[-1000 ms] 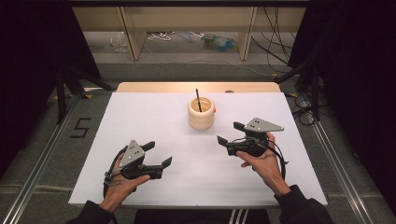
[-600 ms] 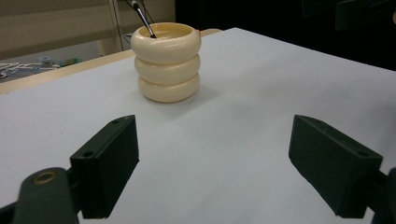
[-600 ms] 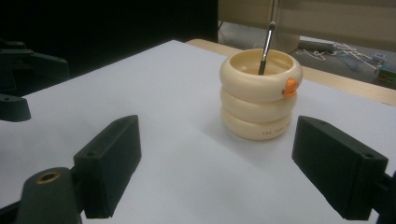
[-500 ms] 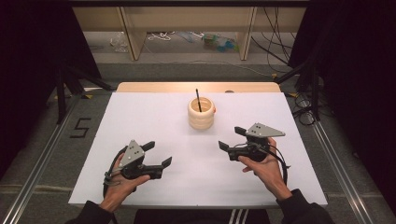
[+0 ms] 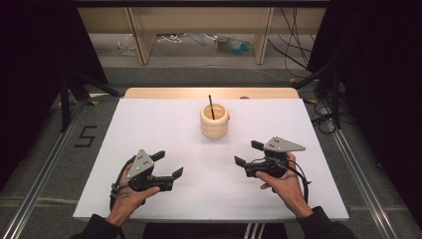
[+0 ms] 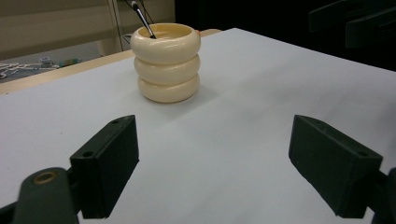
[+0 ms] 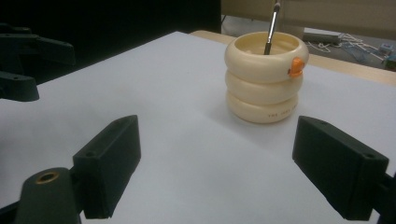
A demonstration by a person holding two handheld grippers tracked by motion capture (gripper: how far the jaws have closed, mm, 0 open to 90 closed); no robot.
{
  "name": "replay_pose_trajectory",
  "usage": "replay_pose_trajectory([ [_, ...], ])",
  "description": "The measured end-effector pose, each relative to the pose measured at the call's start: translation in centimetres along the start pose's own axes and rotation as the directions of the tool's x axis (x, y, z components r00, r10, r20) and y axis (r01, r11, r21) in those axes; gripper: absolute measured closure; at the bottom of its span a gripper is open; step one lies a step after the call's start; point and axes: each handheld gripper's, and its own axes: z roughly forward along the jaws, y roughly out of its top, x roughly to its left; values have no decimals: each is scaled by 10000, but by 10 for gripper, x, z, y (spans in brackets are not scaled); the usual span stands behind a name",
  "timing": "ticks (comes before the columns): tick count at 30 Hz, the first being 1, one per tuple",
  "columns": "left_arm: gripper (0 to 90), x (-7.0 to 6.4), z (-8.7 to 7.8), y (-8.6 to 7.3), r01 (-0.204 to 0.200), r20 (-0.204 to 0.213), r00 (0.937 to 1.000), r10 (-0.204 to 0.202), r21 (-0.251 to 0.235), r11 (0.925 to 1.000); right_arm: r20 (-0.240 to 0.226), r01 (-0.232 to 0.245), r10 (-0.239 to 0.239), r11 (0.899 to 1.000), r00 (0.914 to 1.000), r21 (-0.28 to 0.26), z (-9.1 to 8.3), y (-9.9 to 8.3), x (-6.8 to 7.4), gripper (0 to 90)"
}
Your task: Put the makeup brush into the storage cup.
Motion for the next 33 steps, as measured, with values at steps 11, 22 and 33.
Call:
replay_pose_trajectory([
  [11,158,0,0,0,-67,15,10000,67,-10,10000,186,270,-270,9996,9995,7,-5,-6,3,161],
  [22,158,-2,1,0,53,57,10000,-53,-45,10000,4,258,-258,9995,9997,161,-13,-17,9,162],
  [33,158,-2,0,0,44,53,10000,-44,-11,10000,74,153,-155,9996,9999,238,-15,-21,7,162],
])
